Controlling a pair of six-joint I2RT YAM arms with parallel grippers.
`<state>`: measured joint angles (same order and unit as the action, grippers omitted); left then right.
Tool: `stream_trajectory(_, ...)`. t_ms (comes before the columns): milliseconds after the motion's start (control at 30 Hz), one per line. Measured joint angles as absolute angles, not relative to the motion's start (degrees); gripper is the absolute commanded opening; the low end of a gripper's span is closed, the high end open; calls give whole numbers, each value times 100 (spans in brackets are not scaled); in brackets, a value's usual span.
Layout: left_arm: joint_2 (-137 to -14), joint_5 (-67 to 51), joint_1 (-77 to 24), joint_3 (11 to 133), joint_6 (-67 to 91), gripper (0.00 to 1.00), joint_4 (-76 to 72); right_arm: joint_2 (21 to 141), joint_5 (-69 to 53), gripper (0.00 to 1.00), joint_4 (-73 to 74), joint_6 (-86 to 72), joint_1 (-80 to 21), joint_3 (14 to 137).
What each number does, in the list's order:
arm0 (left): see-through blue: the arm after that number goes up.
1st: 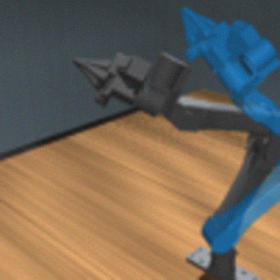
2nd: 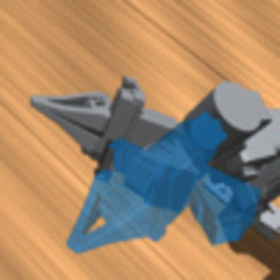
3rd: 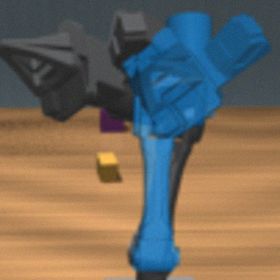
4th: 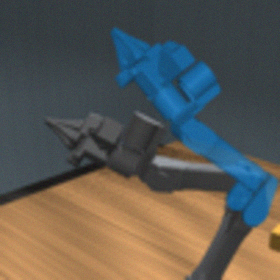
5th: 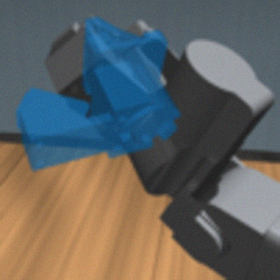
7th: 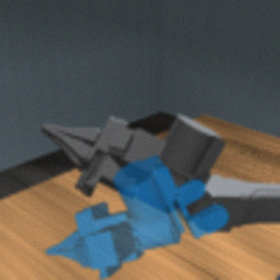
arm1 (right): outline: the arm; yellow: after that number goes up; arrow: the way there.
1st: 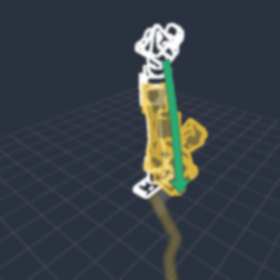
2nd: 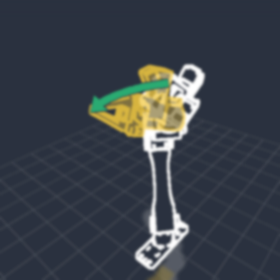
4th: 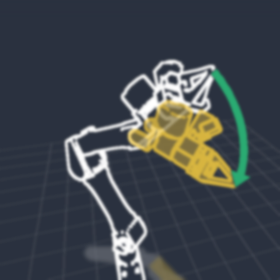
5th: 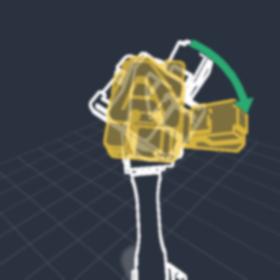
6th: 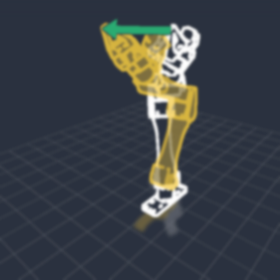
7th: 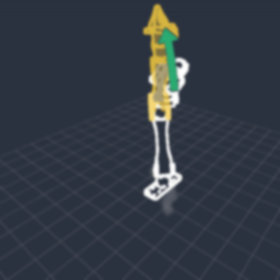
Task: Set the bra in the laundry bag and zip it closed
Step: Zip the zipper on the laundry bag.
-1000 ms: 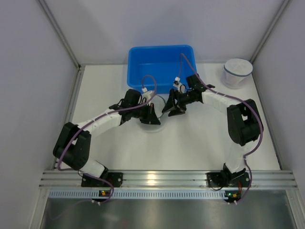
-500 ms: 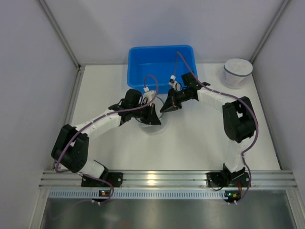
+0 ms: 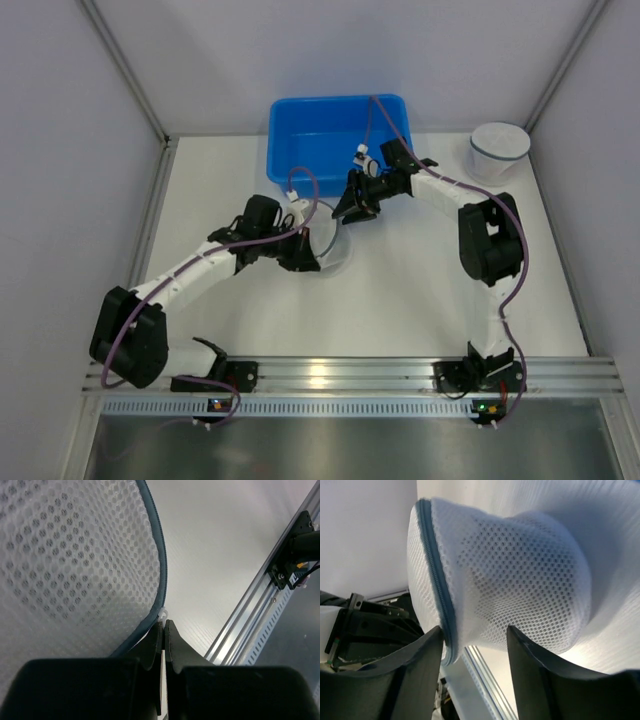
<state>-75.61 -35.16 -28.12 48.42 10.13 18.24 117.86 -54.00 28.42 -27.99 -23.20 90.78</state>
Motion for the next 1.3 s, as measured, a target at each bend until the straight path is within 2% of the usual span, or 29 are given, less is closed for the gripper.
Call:
stream_trajectory(200,-8169,-3664,-2845,5286,1280,0,1859,11738,-5339,58,2880,-2685,-2246,9006)
stream_trajectory(500,-8873,-3686,-2926,5835,1579,0,1627,10890,-5457,58,2849,-2711,-2244,7953)
stream_trajectory(600,-9000,-3695,-2978,5898,1660,0,1575,10875,-5500,53,2705,-2851,-2316,7854)
stream_trajectory(667,-9028,-3706,-3030,5924,1664,0,1546,10901,-5527,41,2626,-2943,-2403,7837)
stream_trajectory(700,-9026,-3712,-3055,5927,1662,0,1544,10921,-5540,34,2582,-2974,-2449,7839)
stream_trajectory(733,-9024,-3736,-3083,5927,1634,0,1544,10938,-5542,17,2554,-3004,-2491,7841)
stream_trajectory(800,-9002,-3769,-3098,5927,1533,0,1619,10991,-5540,1,2519,-3022,-2539,7846)
stream_trajectory(1067,-8178,-3618,-3057,5384,777,0,2045,11218,-5706,0,2574,-3046,-2497,8075)
stream_trajectory(1300,-7583,-3481,-2576,4851,301,0,2416,11598,-5710,0,2783,-2803,-2224,8713)
